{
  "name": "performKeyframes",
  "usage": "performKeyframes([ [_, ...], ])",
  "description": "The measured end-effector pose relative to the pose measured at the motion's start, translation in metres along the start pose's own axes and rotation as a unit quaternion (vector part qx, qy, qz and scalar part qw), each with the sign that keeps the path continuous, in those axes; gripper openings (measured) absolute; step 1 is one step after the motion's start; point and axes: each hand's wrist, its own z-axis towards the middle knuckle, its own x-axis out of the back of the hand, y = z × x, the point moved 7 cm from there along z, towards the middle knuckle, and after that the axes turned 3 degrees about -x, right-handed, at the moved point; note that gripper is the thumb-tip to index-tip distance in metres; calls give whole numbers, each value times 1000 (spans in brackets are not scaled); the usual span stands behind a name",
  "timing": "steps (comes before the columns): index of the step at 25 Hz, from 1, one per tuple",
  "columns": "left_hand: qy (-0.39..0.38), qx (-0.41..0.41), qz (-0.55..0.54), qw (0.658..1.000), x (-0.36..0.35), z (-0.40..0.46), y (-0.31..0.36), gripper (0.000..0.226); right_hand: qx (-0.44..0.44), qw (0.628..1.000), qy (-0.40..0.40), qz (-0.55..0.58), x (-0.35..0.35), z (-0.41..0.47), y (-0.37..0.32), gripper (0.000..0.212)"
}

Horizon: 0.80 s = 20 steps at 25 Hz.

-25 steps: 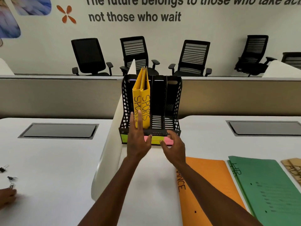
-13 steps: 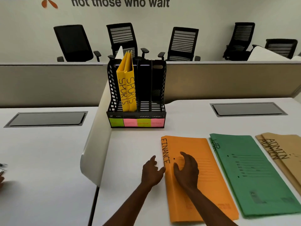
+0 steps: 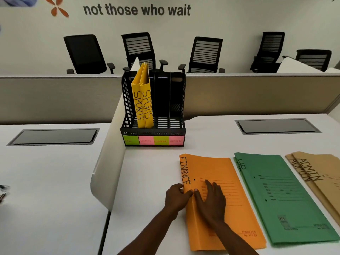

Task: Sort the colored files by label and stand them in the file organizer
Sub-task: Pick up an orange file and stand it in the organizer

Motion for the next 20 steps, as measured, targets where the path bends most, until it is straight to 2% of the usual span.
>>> performKeyframes([
  [2, 13, -9, 8, 1000, 4, 1, 5, 60, 5, 1000, 11, 8, 3, 0, -5, 69],
  [5, 11, -14, -36, 999, 9, 2, 11, 64, 19, 999, 27, 30, 11, -3, -17, 77],
  [9, -32, -25, -166, 985, 8, -4, 31, 55, 44, 993, 68, 81, 31, -7, -40, 77],
  [13, -23, -72, -237, 969, 31, -15, 62, 48, 19, 985, 99, 142, 61, 1, -49, 76],
  [15, -12, -102, -251, 963, 48, -23, 78, 51, -19, 983, 84, 163, 72, 12, -47, 79],
  [17, 6, -130, -262, 956, 65, -32, 94, 56, -73, 975, 36, 207, 75, 24, -46, 82],
  [20, 23, -177, -284, 942, 87, -46, 123, 56, -132, 915, -61, 377, 75, 33, -65, 85],
])
